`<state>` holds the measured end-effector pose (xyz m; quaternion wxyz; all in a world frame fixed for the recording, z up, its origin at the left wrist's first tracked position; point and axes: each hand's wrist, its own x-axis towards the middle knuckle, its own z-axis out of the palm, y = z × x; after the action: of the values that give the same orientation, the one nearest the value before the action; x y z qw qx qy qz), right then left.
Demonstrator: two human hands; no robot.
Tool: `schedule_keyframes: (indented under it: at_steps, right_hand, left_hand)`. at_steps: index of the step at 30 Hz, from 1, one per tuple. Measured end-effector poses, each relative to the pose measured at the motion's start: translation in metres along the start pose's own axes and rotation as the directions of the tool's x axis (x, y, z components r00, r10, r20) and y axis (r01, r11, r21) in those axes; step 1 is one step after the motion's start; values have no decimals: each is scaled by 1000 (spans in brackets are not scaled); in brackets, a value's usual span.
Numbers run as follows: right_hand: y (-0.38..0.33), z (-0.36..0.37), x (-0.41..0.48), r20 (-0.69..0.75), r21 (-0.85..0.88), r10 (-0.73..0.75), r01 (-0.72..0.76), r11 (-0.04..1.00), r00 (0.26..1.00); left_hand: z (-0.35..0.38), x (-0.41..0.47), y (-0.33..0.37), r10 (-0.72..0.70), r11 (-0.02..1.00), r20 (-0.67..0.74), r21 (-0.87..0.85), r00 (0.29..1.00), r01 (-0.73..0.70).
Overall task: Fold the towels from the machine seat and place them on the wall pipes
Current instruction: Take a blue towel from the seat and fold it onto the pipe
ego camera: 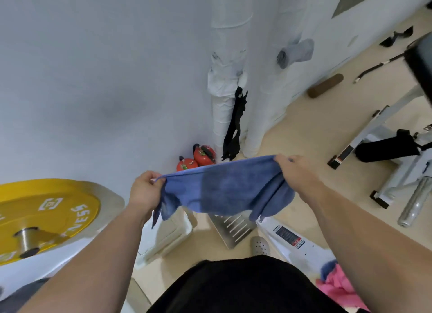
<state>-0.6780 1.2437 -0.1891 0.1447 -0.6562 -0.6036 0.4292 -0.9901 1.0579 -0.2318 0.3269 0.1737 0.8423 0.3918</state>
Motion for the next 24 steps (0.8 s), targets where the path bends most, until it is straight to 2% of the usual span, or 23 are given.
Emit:
schedule_keyframes:
  at_steps: [2, 4, 7, 8, 11, 14, 15, 17, 20, 22, 24]
  right_hand:
    - [1, -1, 19, 56, 54, -61, 58, 997, 997]
    - [2, -7, 38, 144, 31, -168, 165, 986, 975]
    - [5, -19, 69, 269, -202, -328, 386, 900, 906]
    - [4, -22, 77, 297, -265, -379, 457, 849, 876]
    - [-6, -27, 91, 331, -309, -554, 642, 702, 764]
    - [-18, -27, 91, 242, -256, -761, 796, 548, 602]
    - [-23, -26, 87, 197, -206, -801, 822, 530, 566]
    - [-34, -22, 78, 172, -37, -785, 800, 599, 595]
    - [-45, -9, 59, 251, 218, -674, 637, 739, 695]
    - [-50, -5, 51, 268, 365, -619, 516, 775, 739]
    - [-52, -8, 50, 314, 433, -598, 449, 782, 738]
  left_hand:
    - [1, -1, 6, -56, 998, -44, -33, 997, 55]
    - [4, -7, 14, -108, 992, -63, -75, 992, 103]
    - [22, -19, 35, -115, 990, -51, -88, 992, 110]
    - [30, -23, 45, -96, 992, -34, -88, 995, 92]
    - [63, -43, 81, -72, 989, 11, -126, 997, 73]
    - [97, -64, 117, -34, 988, -5, -152, 999, 33]
    - [108, -69, 128, -12, 987, 0, -162, 1000, 12]
    - [128, -77, 147, 21, 976, 23, -215, 1000, -15]
    - [153, -86, 171, 52, 926, 58, -376, 997, -26]
    - [163, -91, 182, 38, 849, 83, -528, 996, 12]
    - [163, -95, 190, 43, 766, 174, -638, 984, 80]
